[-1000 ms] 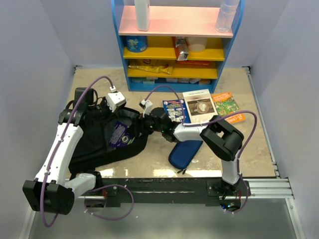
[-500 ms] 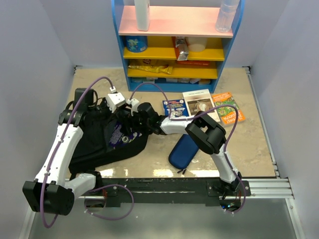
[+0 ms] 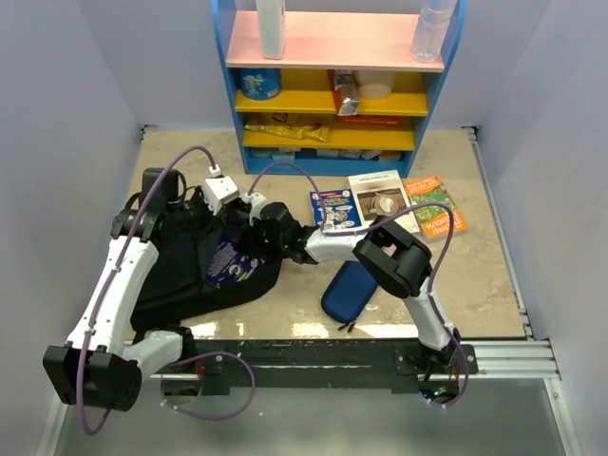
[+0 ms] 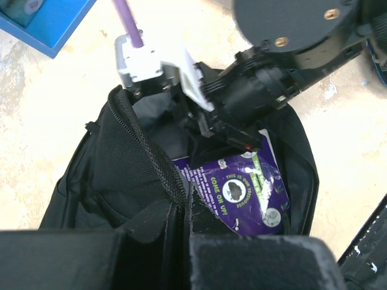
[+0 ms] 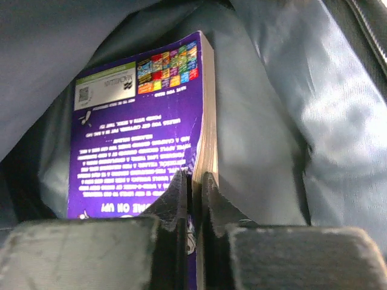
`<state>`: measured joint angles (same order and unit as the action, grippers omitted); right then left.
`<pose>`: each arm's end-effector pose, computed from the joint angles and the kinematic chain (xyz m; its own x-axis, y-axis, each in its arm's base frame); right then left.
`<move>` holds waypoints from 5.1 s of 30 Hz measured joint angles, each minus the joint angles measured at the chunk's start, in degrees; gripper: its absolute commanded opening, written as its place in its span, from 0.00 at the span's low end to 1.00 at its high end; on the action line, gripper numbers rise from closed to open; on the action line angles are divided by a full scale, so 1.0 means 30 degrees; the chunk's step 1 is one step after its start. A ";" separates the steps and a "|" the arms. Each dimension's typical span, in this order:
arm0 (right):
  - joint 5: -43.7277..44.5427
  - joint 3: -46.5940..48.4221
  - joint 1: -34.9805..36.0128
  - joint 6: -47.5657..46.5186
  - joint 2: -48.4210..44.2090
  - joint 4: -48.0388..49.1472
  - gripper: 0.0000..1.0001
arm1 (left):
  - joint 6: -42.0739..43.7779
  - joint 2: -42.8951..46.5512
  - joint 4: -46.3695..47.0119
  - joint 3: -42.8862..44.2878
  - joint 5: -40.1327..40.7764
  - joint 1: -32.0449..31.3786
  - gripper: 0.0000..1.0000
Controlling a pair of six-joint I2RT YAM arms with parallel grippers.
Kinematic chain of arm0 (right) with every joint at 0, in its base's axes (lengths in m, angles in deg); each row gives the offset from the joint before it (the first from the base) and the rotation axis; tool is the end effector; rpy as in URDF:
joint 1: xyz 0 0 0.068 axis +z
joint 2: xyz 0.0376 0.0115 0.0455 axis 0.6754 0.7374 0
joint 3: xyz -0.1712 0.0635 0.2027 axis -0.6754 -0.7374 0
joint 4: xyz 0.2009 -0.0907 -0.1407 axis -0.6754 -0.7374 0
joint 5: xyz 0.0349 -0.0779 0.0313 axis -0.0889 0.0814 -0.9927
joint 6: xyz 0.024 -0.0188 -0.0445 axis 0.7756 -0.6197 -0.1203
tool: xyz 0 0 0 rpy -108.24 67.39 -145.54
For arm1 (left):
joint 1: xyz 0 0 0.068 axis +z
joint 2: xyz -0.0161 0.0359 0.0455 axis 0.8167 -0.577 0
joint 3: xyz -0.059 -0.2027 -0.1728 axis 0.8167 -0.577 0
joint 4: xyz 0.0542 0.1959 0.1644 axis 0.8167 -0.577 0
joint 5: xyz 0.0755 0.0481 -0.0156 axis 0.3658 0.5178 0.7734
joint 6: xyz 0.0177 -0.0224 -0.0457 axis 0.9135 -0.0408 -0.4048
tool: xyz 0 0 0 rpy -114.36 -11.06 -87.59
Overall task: Pack the student bag
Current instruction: Place the book in the student bag, then pick up the book from the center of the board.
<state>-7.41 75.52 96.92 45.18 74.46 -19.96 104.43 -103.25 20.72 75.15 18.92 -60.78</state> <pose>0.2736 0.3945 0.1465 -0.5866 -0.1578 -0.7944 -0.7280 0.5324 0.4318 0.2121 -0.0411 0.3264 -0.3439 0.5232 -0.7797 0.7770 0.6248 0.0766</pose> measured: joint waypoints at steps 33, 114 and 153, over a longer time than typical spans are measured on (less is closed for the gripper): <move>0.1217 -0.5799 -0.1202 1.8076 -0.1392 0.8517 0.00 | -0.0175 0.0226 0.0197 -0.0051 -0.0539 -0.0007 0.00; 0.5209 -0.4306 -2.0291 0.9588 -0.9981 -1.5832 0.98 | -0.0211 0.0036 0.0590 -0.0736 -0.0896 0.0000 0.00; 0.9916 -0.5792 -2.0917 1.2007 -0.8291 -1.4455 0.78 | 0.0197 0.0036 0.0401 -0.0714 -0.1064 -0.0007 0.00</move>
<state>22.34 58.14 34.17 81.20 49.59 -63.32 105.02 -103.14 21.92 73.01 15.73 -60.80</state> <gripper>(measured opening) 0.793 0.058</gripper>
